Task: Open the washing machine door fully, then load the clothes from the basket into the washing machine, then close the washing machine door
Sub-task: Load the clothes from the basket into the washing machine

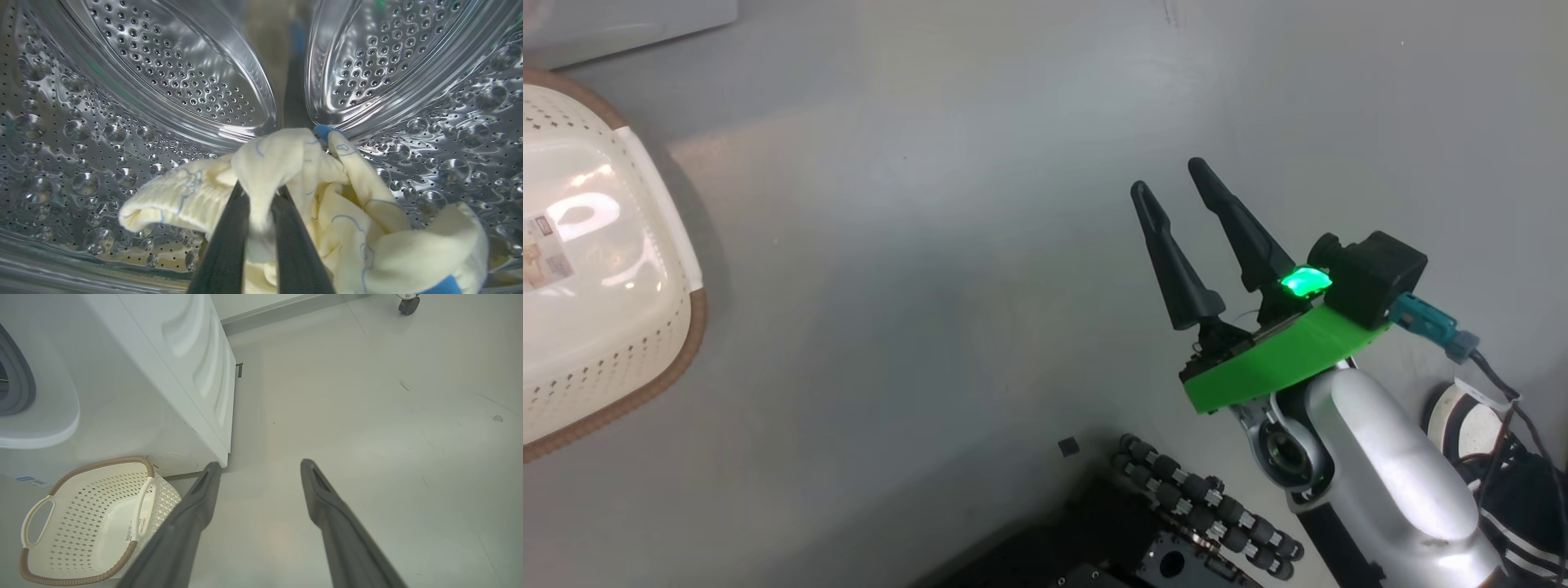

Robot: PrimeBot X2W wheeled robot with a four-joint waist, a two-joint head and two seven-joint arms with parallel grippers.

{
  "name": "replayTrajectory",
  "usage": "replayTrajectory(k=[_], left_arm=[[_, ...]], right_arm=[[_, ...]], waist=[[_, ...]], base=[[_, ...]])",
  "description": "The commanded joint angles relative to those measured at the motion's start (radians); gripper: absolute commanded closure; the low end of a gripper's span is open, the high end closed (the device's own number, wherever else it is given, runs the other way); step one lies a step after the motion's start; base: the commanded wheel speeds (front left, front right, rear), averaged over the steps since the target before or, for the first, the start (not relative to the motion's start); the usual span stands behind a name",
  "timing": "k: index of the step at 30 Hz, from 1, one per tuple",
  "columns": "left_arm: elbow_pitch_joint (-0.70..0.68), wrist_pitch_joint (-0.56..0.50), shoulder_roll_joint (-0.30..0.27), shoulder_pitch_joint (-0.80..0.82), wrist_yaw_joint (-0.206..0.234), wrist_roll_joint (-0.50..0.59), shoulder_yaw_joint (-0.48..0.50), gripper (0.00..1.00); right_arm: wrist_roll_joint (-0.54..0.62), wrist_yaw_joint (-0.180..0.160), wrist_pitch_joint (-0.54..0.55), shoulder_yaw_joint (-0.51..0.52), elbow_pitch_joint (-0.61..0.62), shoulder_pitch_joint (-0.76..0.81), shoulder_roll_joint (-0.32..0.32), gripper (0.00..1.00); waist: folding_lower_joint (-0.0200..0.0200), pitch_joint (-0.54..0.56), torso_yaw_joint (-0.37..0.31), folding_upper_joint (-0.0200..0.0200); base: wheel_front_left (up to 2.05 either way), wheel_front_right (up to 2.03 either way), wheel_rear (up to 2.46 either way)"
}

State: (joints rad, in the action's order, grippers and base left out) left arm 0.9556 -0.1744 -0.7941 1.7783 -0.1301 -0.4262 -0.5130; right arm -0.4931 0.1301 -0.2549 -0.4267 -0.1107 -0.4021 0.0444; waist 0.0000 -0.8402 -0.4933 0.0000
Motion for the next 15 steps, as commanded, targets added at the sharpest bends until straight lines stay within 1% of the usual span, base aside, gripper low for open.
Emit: replayTrajectory(k=[1,5,10,14,15], left_arm=[[-0.011,0.020,-0.024,0.046,0.001,0.015,-0.001,1.00],[0.016,0.055,-0.012,0.071,0.000,0.010,-0.018,1.00],[0.027,0.114,0.011,0.088,0.000,-0.024,-0.084,1.00],[0.057,0.114,0.011,0.095,0.000,-0.066,-0.126,1.00],[0.071,0.121,0.006,0.103,0.000,-0.070,-0.128,0.64]], right_arm=[[-0.006,0.001,-0.007,-0.007,0.032,0.018,0.006,0.00],[0.001,0.001,-0.007,-0.005,0.037,0.023,0.006,0.00],[0.005,0.001,-0.007,0.003,0.042,0.028,0.006,0.00],[0.004,0.001,-0.007,0.003,0.040,0.025,0.006,0.00],[0.003,0.001,-0.007,0.003,0.039,0.022,0.006,0.00]], waist=[[0.0000,-0.018,0.003,0.0000],[0.0000,-0.032,0.006,0.0000],[0.0000,-0.047,0.014,0.0000],[0.0000,-0.050,0.016,0.0000],[0.0000,-0.050,0.016,0.0000]], base=[[0.00,0.00,0.00],[0.00,0.00,0.00],[0.00,0.00,0.00],[0.00,0.00,0.00],[0.00,0.00,0.00]])
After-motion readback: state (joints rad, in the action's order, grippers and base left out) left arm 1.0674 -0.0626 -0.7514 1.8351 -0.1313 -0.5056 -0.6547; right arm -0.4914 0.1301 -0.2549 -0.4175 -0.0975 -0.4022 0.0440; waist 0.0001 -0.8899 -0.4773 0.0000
